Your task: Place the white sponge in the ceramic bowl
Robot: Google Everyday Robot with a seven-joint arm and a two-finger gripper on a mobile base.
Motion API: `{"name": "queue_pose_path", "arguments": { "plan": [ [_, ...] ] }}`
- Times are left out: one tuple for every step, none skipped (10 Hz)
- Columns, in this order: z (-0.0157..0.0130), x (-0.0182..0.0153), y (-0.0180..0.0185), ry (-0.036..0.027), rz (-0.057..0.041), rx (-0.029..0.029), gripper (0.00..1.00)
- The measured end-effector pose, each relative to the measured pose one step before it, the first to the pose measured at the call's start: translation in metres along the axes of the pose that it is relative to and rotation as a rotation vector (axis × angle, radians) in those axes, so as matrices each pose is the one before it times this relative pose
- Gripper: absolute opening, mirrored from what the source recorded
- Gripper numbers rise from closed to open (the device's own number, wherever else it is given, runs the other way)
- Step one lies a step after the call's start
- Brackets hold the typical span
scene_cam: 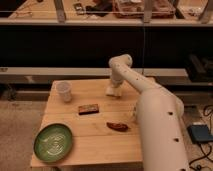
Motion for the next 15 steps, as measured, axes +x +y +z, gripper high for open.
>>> {"name": "queue_pose_path", "arguments": {
  "plan": [
    [0.00521,-0.00090,0.00189,-0.00381,0.00741,-0.00545,0.62],
    [0.00462,-0.00011,0.00202,-0.00547,0.00973,-0.00519,0.62],
    [0.00377,0.00013,0.00167,-0.00664,0.00687,-0.00375,0.61],
    [0.00253,-0.00020,0.00086,-0.00553,0.00065,-0.00130,0.56],
    [0.00082,-0.00085,-0.00209,-0.00643,-0.00400,0.00700,0.44],
    [-0.00016,-0.00081,-0.00040,-0.00436,-0.00366,0.00014,0.36],
    [-0.00085,-0.00146,-0.00112,-0.00576,-0.00389,0.00238,0.28],
    [-0.00358,-0.00364,-0.00263,-0.01098,-0.00692,0.00587,0.17],
    [-0.00658,-0.00744,-0.00554,-0.02123,-0.00857,0.01520,0.05],
    [-0.00707,-0.00558,-0.00560,-0.02188,-0.00379,0.01952,0.00],
    [-0.00976,-0.00776,-0.00663,-0.03298,-0.00191,0.02531,0.00],
    [-0.01872,-0.01479,-0.01149,-0.05577,-0.00943,0.04589,0.00],
    [-0.01400,-0.01259,-0.00820,-0.04108,-0.01186,0.03382,0.00],
    [-0.01834,-0.01930,-0.00931,-0.06096,-0.01760,0.04042,0.00],
    [-0.02111,-0.03137,-0.00934,-0.09410,-0.02715,0.04494,0.00]
  ]
}}
